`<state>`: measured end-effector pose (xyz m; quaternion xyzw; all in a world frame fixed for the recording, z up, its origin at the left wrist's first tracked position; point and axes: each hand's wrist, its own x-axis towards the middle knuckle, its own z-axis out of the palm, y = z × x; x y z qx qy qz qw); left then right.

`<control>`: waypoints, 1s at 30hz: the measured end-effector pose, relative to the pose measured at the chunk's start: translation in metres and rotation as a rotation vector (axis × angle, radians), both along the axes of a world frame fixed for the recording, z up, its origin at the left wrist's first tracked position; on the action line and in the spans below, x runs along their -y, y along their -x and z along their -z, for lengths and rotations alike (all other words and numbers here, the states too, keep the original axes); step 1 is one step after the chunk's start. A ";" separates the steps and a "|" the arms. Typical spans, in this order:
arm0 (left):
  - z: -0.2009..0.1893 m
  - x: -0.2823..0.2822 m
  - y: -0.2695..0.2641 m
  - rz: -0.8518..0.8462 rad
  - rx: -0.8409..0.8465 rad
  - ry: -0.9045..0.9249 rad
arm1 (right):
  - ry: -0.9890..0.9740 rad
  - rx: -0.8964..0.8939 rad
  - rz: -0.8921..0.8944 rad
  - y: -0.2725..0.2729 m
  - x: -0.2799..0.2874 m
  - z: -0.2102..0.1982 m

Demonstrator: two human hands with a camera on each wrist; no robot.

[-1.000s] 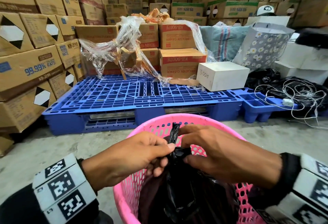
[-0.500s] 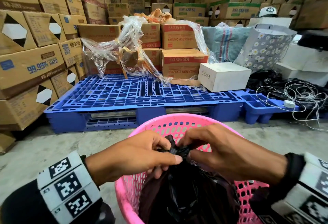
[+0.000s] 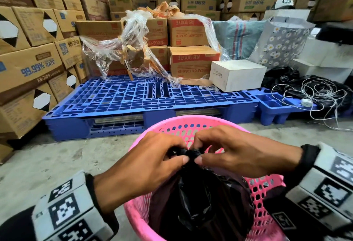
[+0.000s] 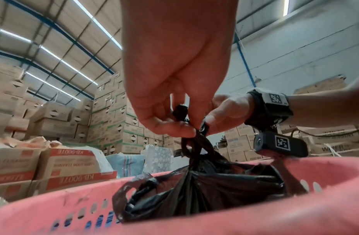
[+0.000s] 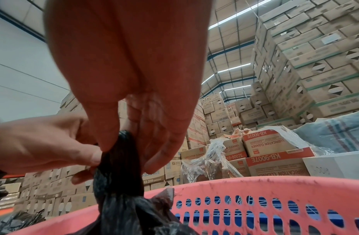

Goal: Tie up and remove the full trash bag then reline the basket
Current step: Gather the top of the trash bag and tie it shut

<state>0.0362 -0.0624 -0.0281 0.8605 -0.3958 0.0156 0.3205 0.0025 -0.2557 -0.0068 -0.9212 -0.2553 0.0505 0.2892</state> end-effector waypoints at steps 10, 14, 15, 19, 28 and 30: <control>0.005 0.002 -0.007 0.146 -0.997 0.317 | 0.116 0.228 0.101 -0.007 0.001 0.002; 0.005 0.001 -0.010 0.114 -1.020 0.366 | -0.041 0.045 0.175 0.003 0.002 -0.007; 0.006 0.001 -0.010 0.117 -1.022 0.372 | -0.028 -0.004 0.158 0.006 0.000 -0.007; 0.005 0.000 -0.011 0.133 -1.011 0.361 | 0.085 0.002 0.094 0.008 -0.010 0.006; 0.003 -0.020 -0.028 -0.066 -0.510 -0.048 | 0.492 0.000 0.137 0.008 0.022 0.005; 0.004 -0.024 -0.033 -0.115 -0.305 -0.256 | 0.662 -0.054 0.201 0.010 0.029 0.012</control>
